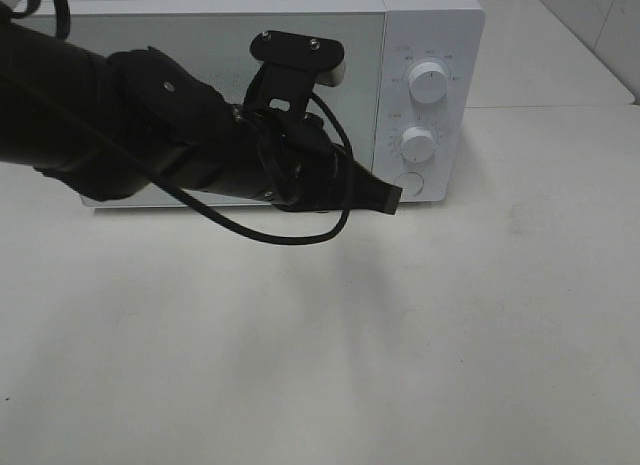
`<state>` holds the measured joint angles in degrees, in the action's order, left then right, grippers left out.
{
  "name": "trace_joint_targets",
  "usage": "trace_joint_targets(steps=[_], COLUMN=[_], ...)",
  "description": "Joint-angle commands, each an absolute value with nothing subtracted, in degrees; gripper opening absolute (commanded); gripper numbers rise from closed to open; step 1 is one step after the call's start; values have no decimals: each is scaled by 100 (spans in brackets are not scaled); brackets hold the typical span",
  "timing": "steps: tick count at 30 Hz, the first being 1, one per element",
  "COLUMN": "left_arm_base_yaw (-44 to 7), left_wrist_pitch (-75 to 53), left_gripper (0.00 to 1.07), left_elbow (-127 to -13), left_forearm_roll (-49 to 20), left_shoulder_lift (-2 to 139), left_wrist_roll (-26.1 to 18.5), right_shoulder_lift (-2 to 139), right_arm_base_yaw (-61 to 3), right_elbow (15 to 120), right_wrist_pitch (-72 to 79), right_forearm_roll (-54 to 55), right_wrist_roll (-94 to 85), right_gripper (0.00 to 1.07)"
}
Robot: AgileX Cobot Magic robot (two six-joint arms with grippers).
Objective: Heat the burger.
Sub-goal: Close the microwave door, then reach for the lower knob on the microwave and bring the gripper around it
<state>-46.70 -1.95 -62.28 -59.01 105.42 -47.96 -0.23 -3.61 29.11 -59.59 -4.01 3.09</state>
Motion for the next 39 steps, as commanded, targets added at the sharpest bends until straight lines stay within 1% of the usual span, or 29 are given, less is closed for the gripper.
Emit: trace_joint_targets(steps=[1,2,3,4,5,6,7,8,9,10,11,12,13,14,15,16,18,19,21,24,25,27,30,31,33,34,36,37,39], left_arm_base_yaw=[-4400,-4400,-4240,-4051,-4051,-3982,-3816,-3816,-3741,-3741,-3604,-3466,-3466,-3386,-3220,-3220,-2979,-2979,-2693,-2584,-2355,-2257,-1713,-1713,-1444,-1444,-1197,-1197,-1037], left_wrist_pitch=[-1312,-1312,-1816,-2246,-2246,-2406,-2813,-2813,-3019,-3019,-3369,-3678,-3678,-3833,-4137,-4137,-4544,-4544,-4916,-5025,-5202,-5248,-5586,-5586,-5718,-5718,-5810,-5810,-5884], left_gripper=[14,14,30,41,41,63,82,82,89,89,94,95,95,95,95,95,95,95,94,94,94,94,94,94,94,94,94,94,94], left_elbow=[-6217,-6217,-6217,-6217,-6217,-6217,-6217,-6217,-6217,-6217,-6217,-6217,-6217,-6217,-6217,-6217,-6217,-6217,-6217,-6217,-6205,-6194,-6148,-6148,-6148,-6148,-6148,-6148,-6148], left_forearm_roll=[-5661,-5661,-5392,-4962,-4962,-4767,-4200,-4200,-3867,-3867,-3243,-2790,-2790,-2578,-2269,-2269,-1931,-1931,-1879,-1879,-1862,-1845,-1616,-1616,-1444,-1444,-1329,-1329,-1215], left_shoulder_lift=[10393,10393,10336,10267,10267,10216,10124,10124,10055,10055,9935,9786,9786,9689,9500,9500,9167,9167,8869,8783,8589,8503,8125,8125,7890,7890,7701,7701,7597], left_wrist_roll=[-4629,-4629,-4320,-3782,-3782,-3524,-2876,-2876,-2595,-2595,-2149,-1730,-1730,-1490,-1066,-1066,-791,-791,-791,-802,-814,-819,-814,-814,-808,-808,-773,-773,-705], right_shoulder_lift=[-178,-178,-178,-178,-178,-178,-178,-178,-178,-178,-178,-178,-178,-178,-178,-178,-178,-178,-178,-178,-178,-178,-178,-178,-178,-178,-178,-178,-178], right_arm_base_yaw=[-350,-350,-350,-350,-350,-350,-350,-350,-350,-350,-350,-350,-350,-350,-350,-350,-350,-350,-350,-350,-350,-350,-350,-350,-350,-350,-350,-350,-350], right_elbow=[2905,2905,2905,2905,2905,2905,2905,2905,2905,2905,2905,2905,2905,2905,2905,2905,2905,2905,2905,2905,2905,2905,2905,2905,2905,2905,2905,2905,2905], right_wrist_pitch=[-5919,-5919,-5919,-5919,-5919,-5919,-5919,-5919,-5919,-5919,-5919,-5919,-5919,-5919,-5919,-5919,-5919,-5919,-5919,-5919,-5919,-5919,-5919,-5919,-5919,-5919,-5919,-5919,-5919], right_forearm_roll=[-424,-424,-424,-424,-424,-424,-424,-424,-424,-424,-424,-424,-424,-424,-424,-424,-424,-424,-424,-424,-424,-424,-424,-424,-424,-424,-424,-424,-424], right_wrist_roll=[298,298,298,298,298,298,298,298,298,298,298,298,298,298,298,298,298,298,298,298,298,298,298,298,298,298,298,298,298], right_gripper=[76,76,76,76,76,76,76,76,76,76,76,76,76,76,76,76,76,76,76,76,76,76,76,76,76,76,76,76,76])
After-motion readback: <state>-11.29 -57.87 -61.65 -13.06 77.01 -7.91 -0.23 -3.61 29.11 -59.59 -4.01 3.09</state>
